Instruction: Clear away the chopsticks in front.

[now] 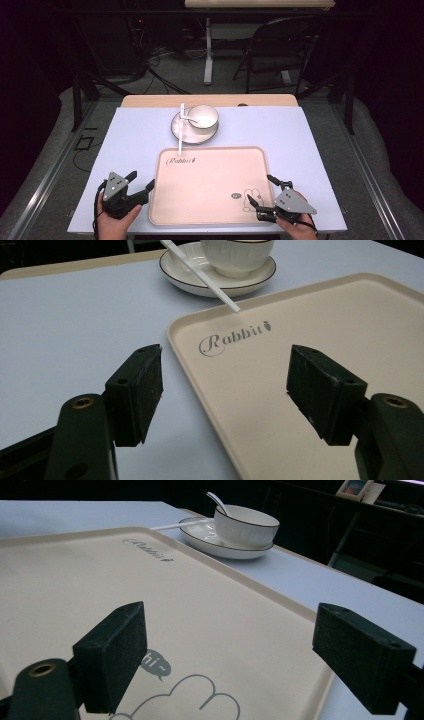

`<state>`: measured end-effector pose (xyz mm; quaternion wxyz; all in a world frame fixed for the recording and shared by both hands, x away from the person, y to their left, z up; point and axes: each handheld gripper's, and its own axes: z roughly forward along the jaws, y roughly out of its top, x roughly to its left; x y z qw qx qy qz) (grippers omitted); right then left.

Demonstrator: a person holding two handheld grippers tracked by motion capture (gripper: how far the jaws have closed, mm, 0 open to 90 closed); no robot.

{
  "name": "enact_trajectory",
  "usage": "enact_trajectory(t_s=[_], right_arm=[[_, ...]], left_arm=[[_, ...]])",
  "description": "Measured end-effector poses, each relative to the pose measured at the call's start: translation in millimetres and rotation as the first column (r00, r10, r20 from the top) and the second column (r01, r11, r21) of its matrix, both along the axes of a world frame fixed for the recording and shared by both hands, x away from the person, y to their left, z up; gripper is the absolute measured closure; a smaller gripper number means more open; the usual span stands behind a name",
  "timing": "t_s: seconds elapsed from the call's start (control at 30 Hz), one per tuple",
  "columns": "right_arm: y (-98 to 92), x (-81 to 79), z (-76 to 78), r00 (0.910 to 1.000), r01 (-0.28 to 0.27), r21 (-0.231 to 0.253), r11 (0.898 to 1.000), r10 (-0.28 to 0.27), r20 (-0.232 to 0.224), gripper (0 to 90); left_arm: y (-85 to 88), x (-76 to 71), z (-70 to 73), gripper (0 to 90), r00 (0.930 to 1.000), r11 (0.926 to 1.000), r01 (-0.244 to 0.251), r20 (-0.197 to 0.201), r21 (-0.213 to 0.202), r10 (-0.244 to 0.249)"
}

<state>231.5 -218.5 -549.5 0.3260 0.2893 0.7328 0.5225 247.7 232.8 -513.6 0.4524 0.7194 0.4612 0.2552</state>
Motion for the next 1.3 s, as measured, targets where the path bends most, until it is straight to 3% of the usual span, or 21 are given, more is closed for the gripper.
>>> enact_trajectory(t_s=[0.23, 0.53, 0.77, 0.83, 1.13, 1.3], right_arm=[[-0.9, 0.7, -0.1, 1.0000, 0.005, 0.003, 1.000, -0.005, -0.004, 13.5], [-2.9, -1.6, 2.1, 1.0000, -0.006, 0.004, 1.000, 0.006, 0.007, 13.5], [-4.5, -2.8, 2.4, 1.0000, -0.001, 0.014, 1.000, 0.001, 0.000, 13.5], [-4.7, -2.4, 2.3, 1.0000, -0.003, 0.014, 1.000, 0.003, -0.001, 13.5], [-5.2, -3.2, 2.5, 0.9996, -0.028, 0.013, 1.000, 0.028, 0.002, 13.5], [-5.5, -5.1, 4.1, 0.9996, -0.028, 0.016, 0.999, 0.028, 0.008, 13.5]], left_arm=[[-0.1, 0.4, -0.5, 30.7, 1.0000, 1.0000, 0.000, -0.002, -0.002, 0.000], [-2.3, 5.6, -1.7, 32.0, 0.9991, 1.0000, 0.008, -0.042, 0.004, -0.008], [-11.9, 17.8, 0.2, 34.6, 0.9958, 0.9980, 0.030, -0.088, 0.055, -0.025], [-14.2, 22.3, 1.4, 34.6, 0.9938, 0.9979, 0.038, -0.107, 0.053, -0.032], [-22.3, 43.0, 23.8, 37.6, 0.9872, 0.9982, 0.055, -0.151, 0.026, -0.051], [-27.7, 53.7, 40.4, 37.7, 0.9880, 0.9980, 0.052, -0.147, 0.037, -0.046]])
